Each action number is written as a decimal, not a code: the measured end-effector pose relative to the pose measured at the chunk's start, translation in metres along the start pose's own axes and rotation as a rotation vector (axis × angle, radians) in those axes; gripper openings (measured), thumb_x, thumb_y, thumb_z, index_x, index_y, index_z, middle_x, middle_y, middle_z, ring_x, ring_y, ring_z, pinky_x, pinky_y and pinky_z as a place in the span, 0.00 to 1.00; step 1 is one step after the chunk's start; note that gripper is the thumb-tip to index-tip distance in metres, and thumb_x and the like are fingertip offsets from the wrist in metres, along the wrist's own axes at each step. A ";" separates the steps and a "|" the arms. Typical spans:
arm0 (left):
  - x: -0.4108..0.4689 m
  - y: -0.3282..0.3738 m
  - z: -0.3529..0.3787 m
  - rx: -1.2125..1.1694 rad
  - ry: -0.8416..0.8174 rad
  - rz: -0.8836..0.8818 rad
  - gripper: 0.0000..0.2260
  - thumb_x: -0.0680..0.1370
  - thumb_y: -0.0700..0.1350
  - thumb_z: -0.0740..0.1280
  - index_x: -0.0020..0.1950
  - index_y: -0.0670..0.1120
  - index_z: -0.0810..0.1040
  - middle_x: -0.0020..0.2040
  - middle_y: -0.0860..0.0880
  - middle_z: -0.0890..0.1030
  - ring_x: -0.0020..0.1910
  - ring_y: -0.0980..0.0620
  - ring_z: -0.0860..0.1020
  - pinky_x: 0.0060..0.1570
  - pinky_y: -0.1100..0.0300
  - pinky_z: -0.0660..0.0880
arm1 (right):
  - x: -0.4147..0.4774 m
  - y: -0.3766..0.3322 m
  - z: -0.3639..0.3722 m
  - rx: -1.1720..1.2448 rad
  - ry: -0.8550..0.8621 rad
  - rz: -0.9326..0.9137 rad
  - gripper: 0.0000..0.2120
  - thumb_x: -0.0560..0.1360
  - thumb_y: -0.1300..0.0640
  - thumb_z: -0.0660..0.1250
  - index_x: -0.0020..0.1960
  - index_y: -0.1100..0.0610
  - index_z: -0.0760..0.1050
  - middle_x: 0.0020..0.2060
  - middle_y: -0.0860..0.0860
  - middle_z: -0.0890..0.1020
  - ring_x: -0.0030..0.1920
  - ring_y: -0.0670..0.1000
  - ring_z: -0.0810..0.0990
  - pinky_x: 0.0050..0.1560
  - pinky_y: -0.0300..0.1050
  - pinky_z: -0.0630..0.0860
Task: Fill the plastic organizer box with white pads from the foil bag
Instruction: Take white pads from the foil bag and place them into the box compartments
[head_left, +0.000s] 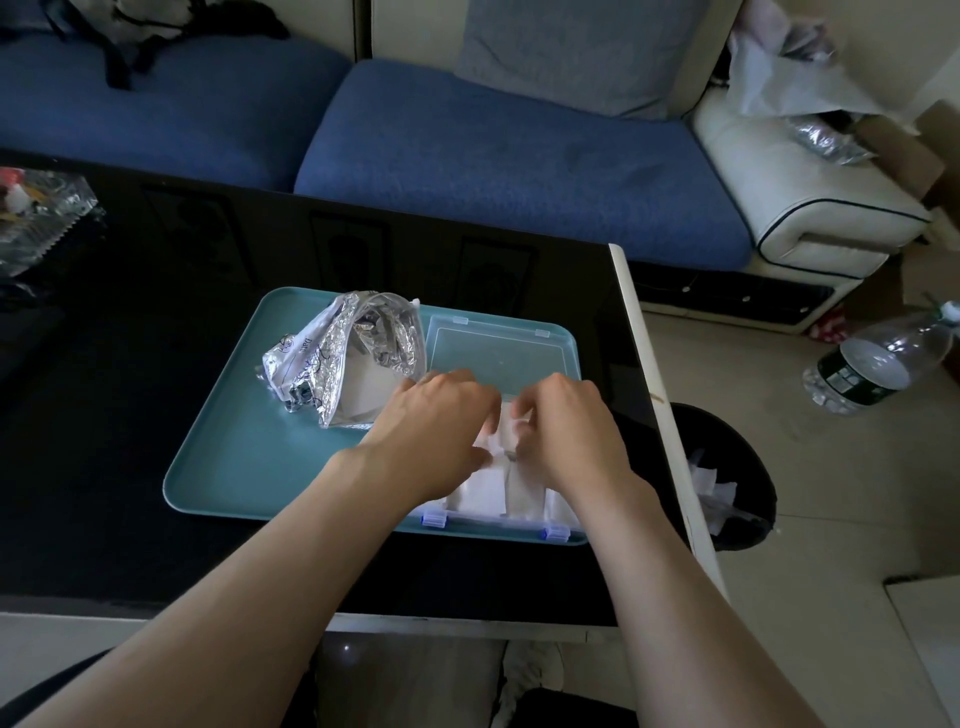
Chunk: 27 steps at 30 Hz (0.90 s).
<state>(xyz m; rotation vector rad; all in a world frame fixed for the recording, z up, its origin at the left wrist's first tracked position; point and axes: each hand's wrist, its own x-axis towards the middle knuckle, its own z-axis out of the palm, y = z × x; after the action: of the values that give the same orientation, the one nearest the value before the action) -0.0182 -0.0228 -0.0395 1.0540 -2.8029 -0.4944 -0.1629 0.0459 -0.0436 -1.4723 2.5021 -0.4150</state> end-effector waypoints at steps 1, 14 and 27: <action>0.001 -0.001 -0.002 -0.038 0.028 -0.007 0.08 0.79 0.51 0.74 0.56 0.54 0.79 0.55 0.51 0.77 0.57 0.47 0.78 0.58 0.51 0.73 | 0.001 -0.004 -0.001 0.026 0.025 -0.009 0.05 0.78 0.61 0.70 0.51 0.53 0.83 0.42 0.50 0.83 0.38 0.48 0.81 0.36 0.40 0.77; -0.008 -0.054 -0.029 0.132 0.124 -0.488 0.27 0.75 0.37 0.70 0.71 0.57 0.75 0.84 0.44 0.37 0.79 0.29 0.52 0.74 0.36 0.60 | 0.005 -0.066 0.026 0.452 0.116 -0.240 0.12 0.81 0.64 0.66 0.62 0.58 0.83 0.50 0.51 0.86 0.51 0.48 0.83 0.56 0.42 0.81; -0.013 -0.057 -0.034 0.111 0.072 -0.492 0.21 0.78 0.36 0.65 0.71 0.47 0.72 0.77 0.42 0.56 0.69 0.33 0.65 0.62 0.42 0.70 | 0.009 -0.114 0.062 0.165 0.000 -0.275 0.10 0.74 0.62 0.66 0.52 0.51 0.73 0.41 0.53 0.84 0.44 0.63 0.80 0.42 0.49 0.66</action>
<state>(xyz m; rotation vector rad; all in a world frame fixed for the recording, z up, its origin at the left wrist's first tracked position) 0.0350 -0.0636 -0.0264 1.7576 -2.5198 -0.3317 -0.0549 -0.0230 -0.0632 -1.7502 2.2081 -0.6498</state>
